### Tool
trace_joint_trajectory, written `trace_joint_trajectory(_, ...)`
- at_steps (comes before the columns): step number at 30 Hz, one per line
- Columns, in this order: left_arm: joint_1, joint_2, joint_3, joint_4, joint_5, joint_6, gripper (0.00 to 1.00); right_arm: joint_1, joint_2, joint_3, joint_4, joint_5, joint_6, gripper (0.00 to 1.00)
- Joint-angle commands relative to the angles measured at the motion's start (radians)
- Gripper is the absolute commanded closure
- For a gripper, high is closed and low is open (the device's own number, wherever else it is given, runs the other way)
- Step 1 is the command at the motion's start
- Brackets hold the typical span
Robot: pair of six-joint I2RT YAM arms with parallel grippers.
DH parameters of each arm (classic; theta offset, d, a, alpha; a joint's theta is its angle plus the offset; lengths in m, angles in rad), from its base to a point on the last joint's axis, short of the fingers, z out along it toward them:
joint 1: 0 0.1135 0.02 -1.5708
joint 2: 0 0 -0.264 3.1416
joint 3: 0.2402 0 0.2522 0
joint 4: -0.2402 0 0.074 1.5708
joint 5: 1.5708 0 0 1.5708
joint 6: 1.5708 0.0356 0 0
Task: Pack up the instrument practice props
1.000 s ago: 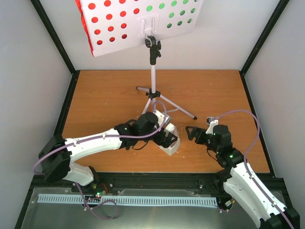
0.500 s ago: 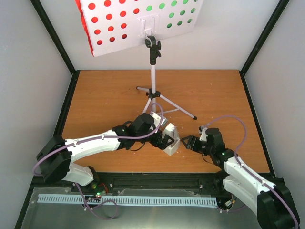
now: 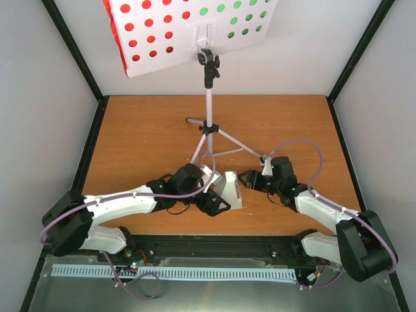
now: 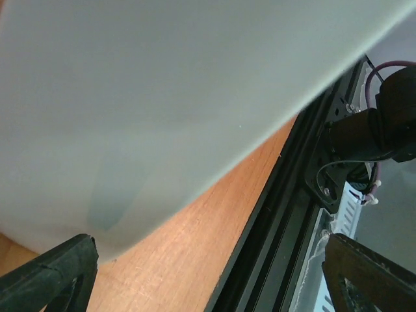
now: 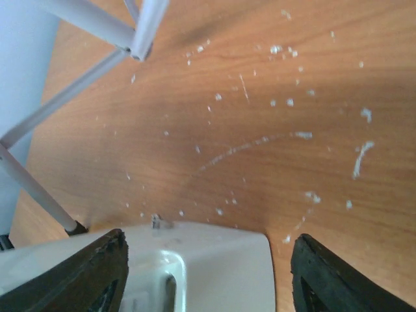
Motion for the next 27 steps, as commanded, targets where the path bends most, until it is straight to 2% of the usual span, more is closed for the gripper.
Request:
trace_joint_trajectory(1,-0.002,-0.073,-0.017,0.026,-0.010,-0.017,0.05,0.010,0.000,0.057,-0.004,0.043,-0.079,0.30)
trace_joint_trajectory(4,0.003,-0.146,-0.033,0.014,-0.092,0.003,0.03,0.007,-0.079,0.054,-0.075,0.120,-0.111,0.21)
trace_joint_trajectory(6,0.018,-0.181,-0.035,0.016,-0.127,0.046,0.01,0.006,-0.139,0.040,-0.112,0.146,-0.135,0.10)
trace_joint_trajectory(9,0.066,-0.179,0.024,-0.030,-0.187,0.120,0.00,0.002,-0.244,0.022,-0.164,0.166,-0.157,0.01)
trace_joint_trajectory(12,0.090,-0.159,0.091,-0.027,-0.144,0.220,0.01,0.002,-0.361,-0.001,-0.201,0.152,-0.160,0.00)
trace_joint_trajectory(17,0.097,-0.146,0.094,0.133,0.049,0.401,0.01,0.003,-0.515,-0.061,-0.186,0.069,-0.156,0.00)
trace_joint_trajectory(22,0.109,-0.070,0.110,0.238,0.202,0.486,0.01,0.003,-0.551,-0.093,-0.166,-0.013,-0.149,0.00)
trace_joint_trajectory(27,0.108,0.043,0.055,0.326,0.207,0.524,0.02,0.003,-0.557,-0.098,-0.142,-0.032,-0.155,0.00)
